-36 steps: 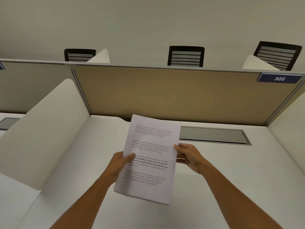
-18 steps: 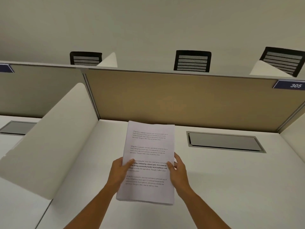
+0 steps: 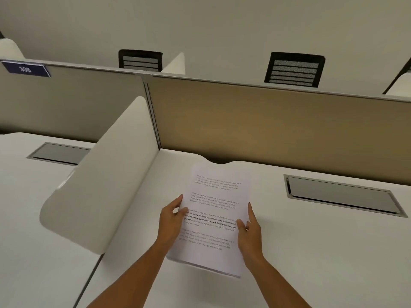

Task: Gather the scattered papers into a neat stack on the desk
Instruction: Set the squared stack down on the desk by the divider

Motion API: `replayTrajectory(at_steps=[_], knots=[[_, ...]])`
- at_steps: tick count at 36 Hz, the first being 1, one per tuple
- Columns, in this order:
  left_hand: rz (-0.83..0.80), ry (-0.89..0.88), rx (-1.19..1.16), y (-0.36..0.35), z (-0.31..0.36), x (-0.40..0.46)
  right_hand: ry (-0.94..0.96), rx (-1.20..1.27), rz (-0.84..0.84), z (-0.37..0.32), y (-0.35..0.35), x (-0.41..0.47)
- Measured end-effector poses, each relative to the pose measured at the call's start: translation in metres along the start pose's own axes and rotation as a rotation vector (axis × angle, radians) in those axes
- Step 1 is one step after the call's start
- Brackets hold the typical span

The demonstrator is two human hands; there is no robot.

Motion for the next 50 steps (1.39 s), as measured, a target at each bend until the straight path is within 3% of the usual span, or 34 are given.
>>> replayTrajectory(at_steps=[19,33,50], knots=[[0.058,0.020,0.042,0.061,-0.027,0.104,-0.168,0.007,-0.098,0.012,-0.120,0.073],[0.109,0.146,0.150,0.079,-0.079,0.210,-0.358,-0.054,-0.146,0.046,-0.200,0.151],[0.156,0.216,0.203,0.080,-0.118,0.262,-0.430,-0.044,-0.176,0.063,-0.238,0.191]])
Point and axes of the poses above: each hand's wrist, its own x-axis towards the middle knuckle, its own y-axis out of the back of the hand, z = x × y, the point moved 8 cm from there along x, towards the middle knuckle, and after that the axes turned 8 degrees about x, right-handed, at the moved point
